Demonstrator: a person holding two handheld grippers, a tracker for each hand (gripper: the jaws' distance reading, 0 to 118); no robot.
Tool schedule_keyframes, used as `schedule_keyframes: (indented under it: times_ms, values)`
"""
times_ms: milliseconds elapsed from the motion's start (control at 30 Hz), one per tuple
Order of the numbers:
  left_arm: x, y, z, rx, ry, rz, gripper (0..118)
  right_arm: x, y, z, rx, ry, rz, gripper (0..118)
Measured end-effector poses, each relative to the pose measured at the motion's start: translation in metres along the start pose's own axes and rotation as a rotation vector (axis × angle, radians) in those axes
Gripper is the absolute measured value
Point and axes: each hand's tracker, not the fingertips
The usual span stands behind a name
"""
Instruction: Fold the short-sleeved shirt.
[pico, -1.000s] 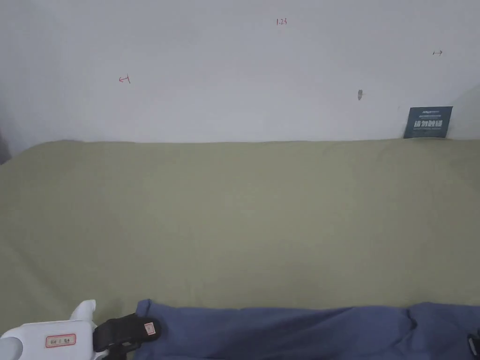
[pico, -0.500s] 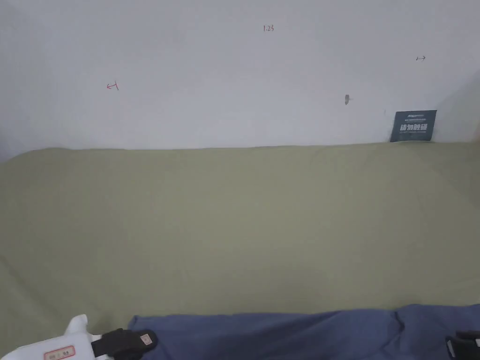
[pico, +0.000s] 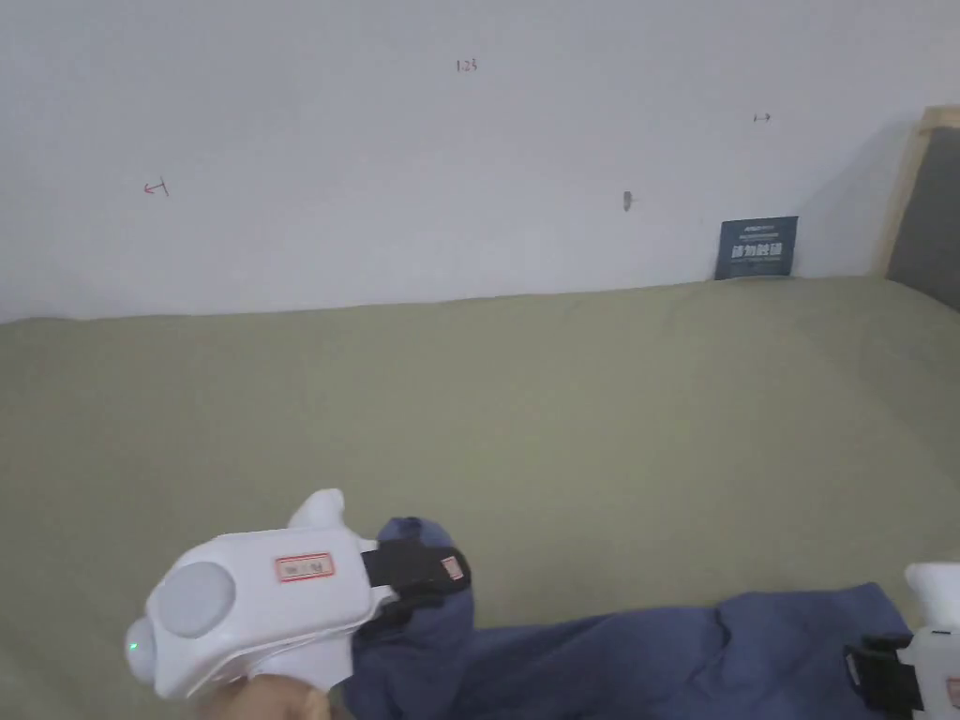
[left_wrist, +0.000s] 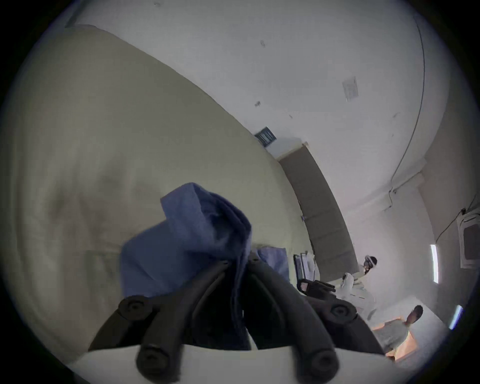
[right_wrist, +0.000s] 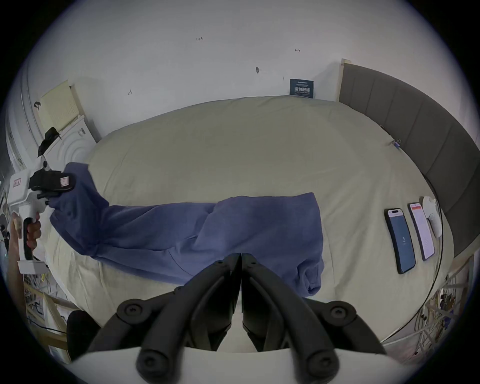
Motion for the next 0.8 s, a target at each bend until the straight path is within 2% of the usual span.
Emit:
schedule_keyframes:
  times_ms: [233,267,300,367,400,500,533,600,633,700,733,800]
  values:
    - [0.025,-0.025,-0.084,-0.137,-0.033,0.028,8,0.023,-0.006,-0.002,0.003,-0.006,-0.045,6]
    - [0.016,-0.026,-0.094,-0.149,-0.025,0.04,17,0.026,-0.007,-0.002,0.001,-0.008,-0.05,6]
    - [0.013,-0.03,-0.101,-0.163,-0.022,0.047,38,0.027,-0.008,-0.002,0.0,-0.01,-0.054,6]
    - [0.0,-0.036,-0.114,-0.187,-0.03,0.123,94,0.03,-0.01,-0.003,-0.003,-0.014,-0.058,6]
    - [-0.007,-0.038,-0.117,-0.197,-0.062,0.152,98,0.031,-0.011,-0.004,-0.007,-0.015,-0.057,6]
    - [-0.016,-0.04,-0.107,-0.21,-0.172,0.199,93,0.032,-0.014,-0.007,-0.021,-0.022,-0.056,6]
    - [-0.019,-0.037,-0.099,-0.202,-0.197,0.18,83,0.033,-0.014,-0.008,-0.025,-0.021,-0.06,6]
    - [-0.022,-0.03,-0.078,-0.169,-0.229,0.095,75,0.032,-0.014,-0.009,-0.032,-0.015,-0.073,6]
    - [-0.023,-0.025,-0.065,-0.126,-0.193,0.024,70,0.032,-0.014,-0.009,-0.031,-0.011,-0.074,6]
    - [-0.03,-0.021,-0.046,-0.079,-0.13,-0.049,22,0.029,-0.013,-0.007,-0.028,-0.008,-0.068,6]
    - [-0.035,-0.019,-0.04,-0.066,-0.096,-0.057,10,0.027,-0.012,-0.006,-0.025,-0.005,-0.061,6]
    - [-0.052,-0.02,-0.032,-0.073,-0.088,-0.001,0,0.024,-0.011,-0.003,-0.022,0.0,-0.052,6]
